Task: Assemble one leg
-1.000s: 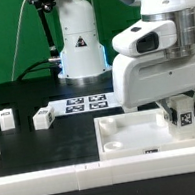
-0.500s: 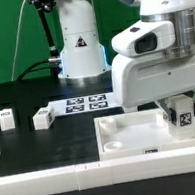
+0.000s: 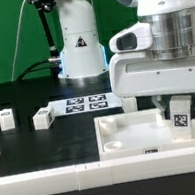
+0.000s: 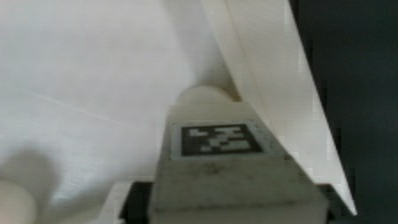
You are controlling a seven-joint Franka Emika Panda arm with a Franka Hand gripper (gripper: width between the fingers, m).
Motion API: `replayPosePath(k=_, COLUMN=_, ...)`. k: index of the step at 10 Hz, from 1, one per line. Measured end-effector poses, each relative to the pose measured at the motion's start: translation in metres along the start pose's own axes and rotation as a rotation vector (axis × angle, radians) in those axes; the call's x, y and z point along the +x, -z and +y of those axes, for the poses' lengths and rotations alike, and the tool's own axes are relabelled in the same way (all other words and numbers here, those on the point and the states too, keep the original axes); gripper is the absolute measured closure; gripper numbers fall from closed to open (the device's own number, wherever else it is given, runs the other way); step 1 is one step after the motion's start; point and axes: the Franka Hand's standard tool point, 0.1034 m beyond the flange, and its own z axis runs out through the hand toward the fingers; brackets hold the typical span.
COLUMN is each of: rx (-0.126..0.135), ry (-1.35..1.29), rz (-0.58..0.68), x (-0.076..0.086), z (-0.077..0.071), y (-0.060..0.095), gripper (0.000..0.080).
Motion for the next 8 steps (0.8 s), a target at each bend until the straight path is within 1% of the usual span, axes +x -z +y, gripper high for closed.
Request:
replayPosePath(k=2, rx=0.001, ry=-0.279, rz=0.014, x=0.0017, z=0.0001, y=0.0003, gripper=0.0508)
replayPosePath(k=4, rx=-0.001, ry=-0.495, rz=0.017, x=0.0021, z=0.0008, y=0.0006, gripper=0.0508)
replayPosePath(k=7, rx=0.003, ry=-0.589, rz=0.011, x=0.0022, z=0.0012, y=0.0004, gripper=0.0507)
replayPosePath(k=8, rx=0.003, ry=-0.562, rz=0.010, x=0.0020, z=0.0010, y=0.0001, gripper=0.0507)
